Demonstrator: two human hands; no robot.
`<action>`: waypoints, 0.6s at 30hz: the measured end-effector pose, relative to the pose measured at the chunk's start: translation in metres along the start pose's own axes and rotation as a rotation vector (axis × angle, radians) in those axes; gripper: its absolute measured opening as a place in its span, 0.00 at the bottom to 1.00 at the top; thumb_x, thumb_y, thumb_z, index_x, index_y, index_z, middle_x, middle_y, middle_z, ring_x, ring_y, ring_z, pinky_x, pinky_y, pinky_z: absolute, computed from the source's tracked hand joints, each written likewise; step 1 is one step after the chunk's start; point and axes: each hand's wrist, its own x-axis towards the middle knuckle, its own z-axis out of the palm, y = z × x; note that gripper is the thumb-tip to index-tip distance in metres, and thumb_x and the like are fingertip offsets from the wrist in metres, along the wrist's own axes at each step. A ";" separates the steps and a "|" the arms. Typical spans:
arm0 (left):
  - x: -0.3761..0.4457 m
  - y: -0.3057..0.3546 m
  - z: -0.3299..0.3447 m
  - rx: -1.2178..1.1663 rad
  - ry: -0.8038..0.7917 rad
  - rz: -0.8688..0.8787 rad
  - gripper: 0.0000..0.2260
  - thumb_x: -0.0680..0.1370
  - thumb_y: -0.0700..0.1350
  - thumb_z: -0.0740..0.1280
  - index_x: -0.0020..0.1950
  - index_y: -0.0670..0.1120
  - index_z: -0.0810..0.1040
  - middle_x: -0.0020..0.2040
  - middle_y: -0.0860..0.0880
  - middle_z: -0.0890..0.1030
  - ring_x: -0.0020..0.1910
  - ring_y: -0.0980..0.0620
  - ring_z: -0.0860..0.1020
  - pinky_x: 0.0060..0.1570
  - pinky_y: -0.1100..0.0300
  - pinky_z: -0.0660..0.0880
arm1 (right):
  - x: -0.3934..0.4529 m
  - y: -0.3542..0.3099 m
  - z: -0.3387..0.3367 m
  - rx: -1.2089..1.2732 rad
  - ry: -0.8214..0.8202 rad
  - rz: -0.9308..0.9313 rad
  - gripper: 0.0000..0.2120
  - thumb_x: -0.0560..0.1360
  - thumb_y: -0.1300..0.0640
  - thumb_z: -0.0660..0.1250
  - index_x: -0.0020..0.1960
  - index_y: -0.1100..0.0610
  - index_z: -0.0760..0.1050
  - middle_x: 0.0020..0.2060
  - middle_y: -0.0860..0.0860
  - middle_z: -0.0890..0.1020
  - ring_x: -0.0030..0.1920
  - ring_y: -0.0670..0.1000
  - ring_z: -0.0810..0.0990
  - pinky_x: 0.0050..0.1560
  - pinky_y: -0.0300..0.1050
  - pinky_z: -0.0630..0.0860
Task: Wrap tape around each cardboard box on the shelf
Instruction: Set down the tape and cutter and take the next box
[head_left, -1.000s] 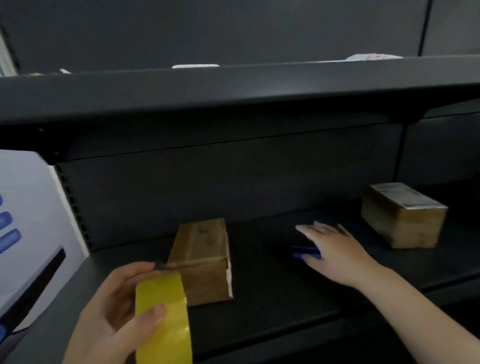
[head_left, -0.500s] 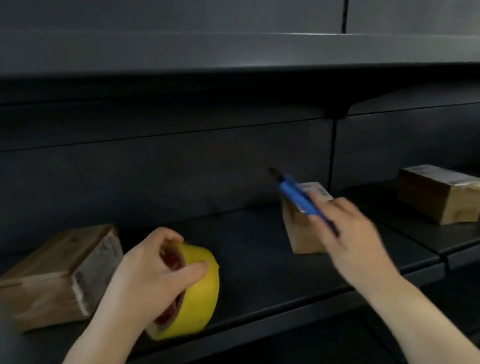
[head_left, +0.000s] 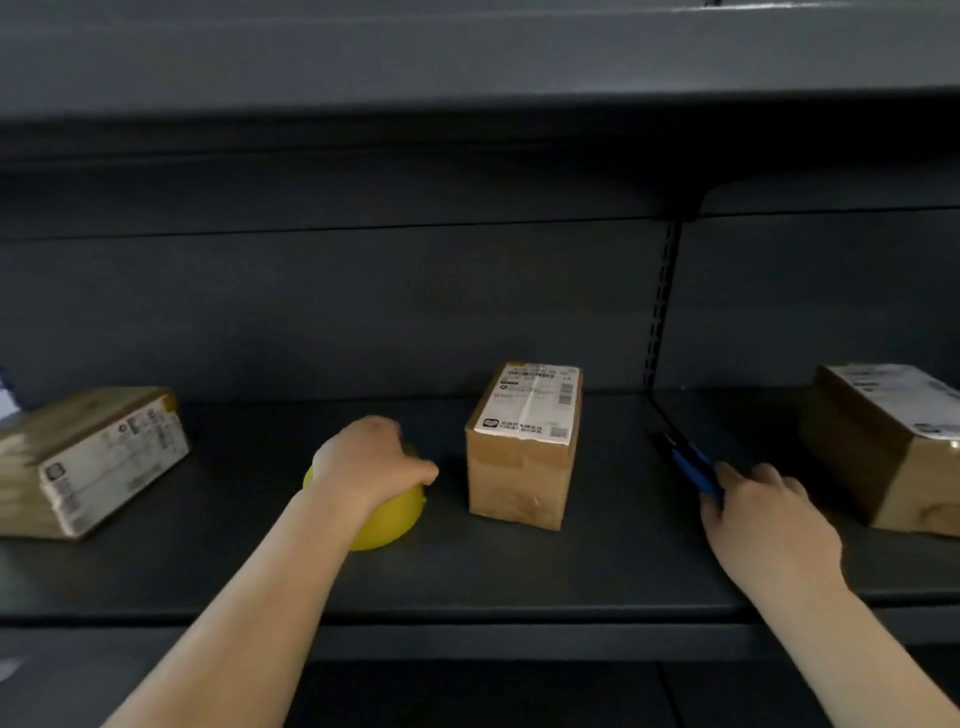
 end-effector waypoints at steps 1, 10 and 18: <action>-0.001 0.000 0.002 0.005 0.027 0.004 0.20 0.62 0.57 0.69 0.50 0.48 0.76 0.49 0.50 0.78 0.48 0.48 0.77 0.46 0.54 0.77 | 0.002 -0.001 0.000 -0.065 -0.004 -0.013 0.24 0.78 0.45 0.54 0.72 0.51 0.61 0.60 0.53 0.72 0.60 0.55 0.70 0.49 0.49 0.75; -0.009 -0.002 0.006 -0.028 0.104 0.027 0.27 0.65 0.57 0.70 0.60 0.46 0.73 0.59 0.46 0.76 0.57 0.44 0.74 0.53 0.51 0.72 | -0.011 -0.118 -0.074 0.217 0.119 -0.320 0.45 0.66 0.25 0.41 0.74 0.52 0.53 0.72 0.54 0.62 0.69 0.62 0.60 0.59 0.61 0.68; -0.009 -0.004 0.008 -0.057 0.121 0.064 0.20 0.64 0.57 0.70 0.51 0.48 0.76 0.52 0.49 0.75 0.51 0.48 0.75 0.54 0.50 0.73 | -0.011 -0.151 -0.041 0.048 0.056 -0.474 0.35 0.72 0.33 0.55 0.73 0.49 0.55 0.69 0.52 0.64 0.68 0.60 0.61 0.50 0.56 0.71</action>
